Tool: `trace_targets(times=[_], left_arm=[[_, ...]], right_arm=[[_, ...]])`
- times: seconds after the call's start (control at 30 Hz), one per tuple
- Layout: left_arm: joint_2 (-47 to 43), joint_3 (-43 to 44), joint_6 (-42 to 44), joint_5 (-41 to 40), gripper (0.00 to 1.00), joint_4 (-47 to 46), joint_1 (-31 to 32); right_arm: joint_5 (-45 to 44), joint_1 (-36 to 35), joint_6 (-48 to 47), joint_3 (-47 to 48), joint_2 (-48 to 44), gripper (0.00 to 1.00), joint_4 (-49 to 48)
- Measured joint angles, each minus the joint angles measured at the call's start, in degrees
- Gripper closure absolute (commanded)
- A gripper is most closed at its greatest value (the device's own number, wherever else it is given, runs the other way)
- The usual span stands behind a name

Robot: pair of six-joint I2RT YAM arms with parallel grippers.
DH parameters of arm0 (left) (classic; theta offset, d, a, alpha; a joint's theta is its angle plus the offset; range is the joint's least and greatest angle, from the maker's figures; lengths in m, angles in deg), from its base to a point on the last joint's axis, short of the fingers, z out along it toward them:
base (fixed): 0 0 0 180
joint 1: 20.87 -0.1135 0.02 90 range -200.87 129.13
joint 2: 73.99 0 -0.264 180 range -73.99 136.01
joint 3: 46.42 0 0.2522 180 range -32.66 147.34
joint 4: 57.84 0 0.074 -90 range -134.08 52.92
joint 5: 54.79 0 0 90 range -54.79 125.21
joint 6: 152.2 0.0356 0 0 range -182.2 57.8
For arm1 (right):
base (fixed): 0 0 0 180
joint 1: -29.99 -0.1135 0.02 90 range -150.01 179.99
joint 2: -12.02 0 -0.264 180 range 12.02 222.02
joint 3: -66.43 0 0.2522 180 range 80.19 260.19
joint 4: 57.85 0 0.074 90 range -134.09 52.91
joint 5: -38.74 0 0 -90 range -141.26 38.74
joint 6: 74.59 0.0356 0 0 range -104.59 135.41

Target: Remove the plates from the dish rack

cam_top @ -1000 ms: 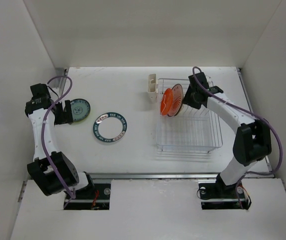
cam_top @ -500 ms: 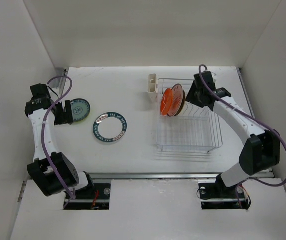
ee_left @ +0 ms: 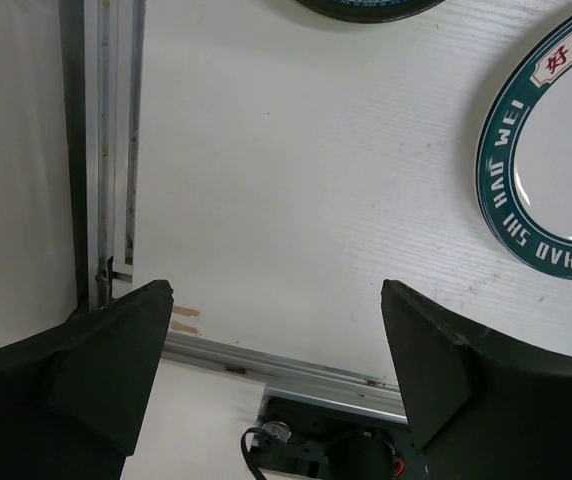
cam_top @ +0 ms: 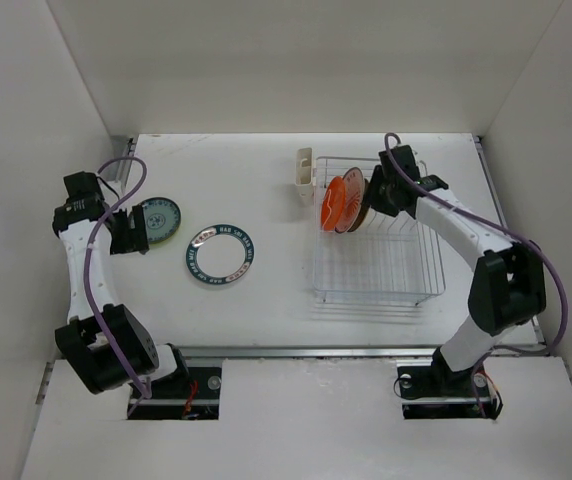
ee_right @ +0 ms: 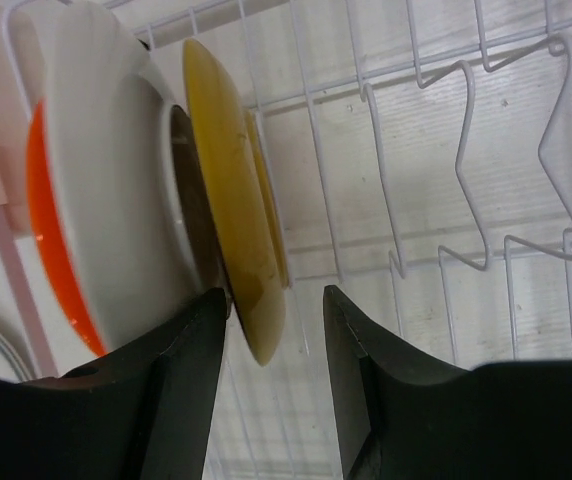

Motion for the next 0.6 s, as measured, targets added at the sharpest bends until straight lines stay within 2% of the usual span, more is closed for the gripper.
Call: trace_targets(times=[0.03,0.1,0.17,0.2,0.3,0.43,0.6], left_arm=[[0.0,-0.2,0.0,0.0,0.17,0.0,0.0],[0.0,-0.6,0.0,0.0,0.17,0.0,0.0],[0.0,-0.7,0.0,0.0,0.17,0.1,0.0],[0.0,-0.7,0.1,0.0,0.17,0.1,0.0],[0.0,-0.7,0.3,0.0,0.17,0.0,0.0],[0.0,-0.7,0.4,0.0,0.17,0.2,0.0],[0.0,-0.3,0.4,0.7,0.17,1.3,0.0]], right_arm=[[0.0,0.0,0.0,0.0,0.8,0.52,-0.1],[-0.3,0.0,0.1,0.0,2.6,0.61,-0.1],[0.0,0.0,0.2,0.0,4.1,0.74,-0.5],[0.2,-0.1,0.3,0.0,4.3,0.86,-0.9],[-1.6,-0.8,-1.0,0.2,3.8,1.00,0.0],[-8.2,-2.4,-1.5,4.5,3.0,1.00,5.8],[-20.3,-4.4,-2.2,15.9,2.4,1.00,15.6]])
